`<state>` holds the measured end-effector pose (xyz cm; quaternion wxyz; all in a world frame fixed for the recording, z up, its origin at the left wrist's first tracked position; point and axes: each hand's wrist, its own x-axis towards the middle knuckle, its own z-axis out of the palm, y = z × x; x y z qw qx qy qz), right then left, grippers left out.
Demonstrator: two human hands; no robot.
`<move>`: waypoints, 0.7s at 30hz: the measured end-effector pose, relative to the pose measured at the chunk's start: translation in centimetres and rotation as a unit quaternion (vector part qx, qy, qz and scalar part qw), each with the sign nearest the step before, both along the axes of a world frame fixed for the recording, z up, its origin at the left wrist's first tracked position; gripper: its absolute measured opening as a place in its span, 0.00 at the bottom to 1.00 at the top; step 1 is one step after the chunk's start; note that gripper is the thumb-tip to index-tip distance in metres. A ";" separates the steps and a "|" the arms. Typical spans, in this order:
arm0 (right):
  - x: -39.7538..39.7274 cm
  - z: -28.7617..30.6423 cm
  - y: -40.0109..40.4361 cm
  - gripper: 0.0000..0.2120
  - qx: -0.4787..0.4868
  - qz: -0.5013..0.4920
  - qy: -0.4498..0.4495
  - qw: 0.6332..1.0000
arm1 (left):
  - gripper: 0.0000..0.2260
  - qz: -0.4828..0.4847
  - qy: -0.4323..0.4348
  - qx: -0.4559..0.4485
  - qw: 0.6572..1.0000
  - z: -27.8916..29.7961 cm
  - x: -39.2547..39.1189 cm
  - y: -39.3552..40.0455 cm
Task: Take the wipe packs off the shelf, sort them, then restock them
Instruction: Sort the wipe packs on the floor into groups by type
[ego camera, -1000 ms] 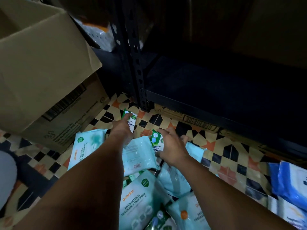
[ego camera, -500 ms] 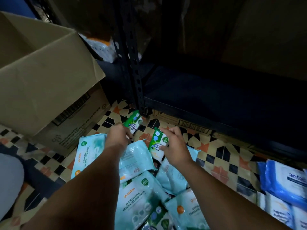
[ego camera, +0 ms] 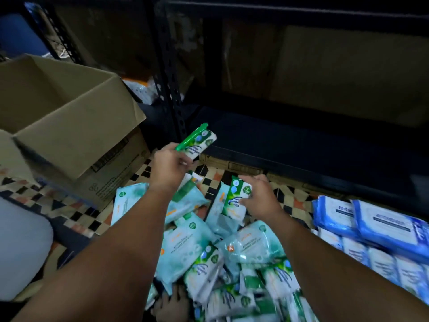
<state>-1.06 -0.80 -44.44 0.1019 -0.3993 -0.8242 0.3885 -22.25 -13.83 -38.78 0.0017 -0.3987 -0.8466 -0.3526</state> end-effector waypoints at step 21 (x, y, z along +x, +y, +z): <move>15.9 -2.8 -7.9 0.28 -0.101 0.045 -0.107 0.988 | 0.10 -0.200 -0.334 -0.412 0.824 -8.4 17.7 -10.4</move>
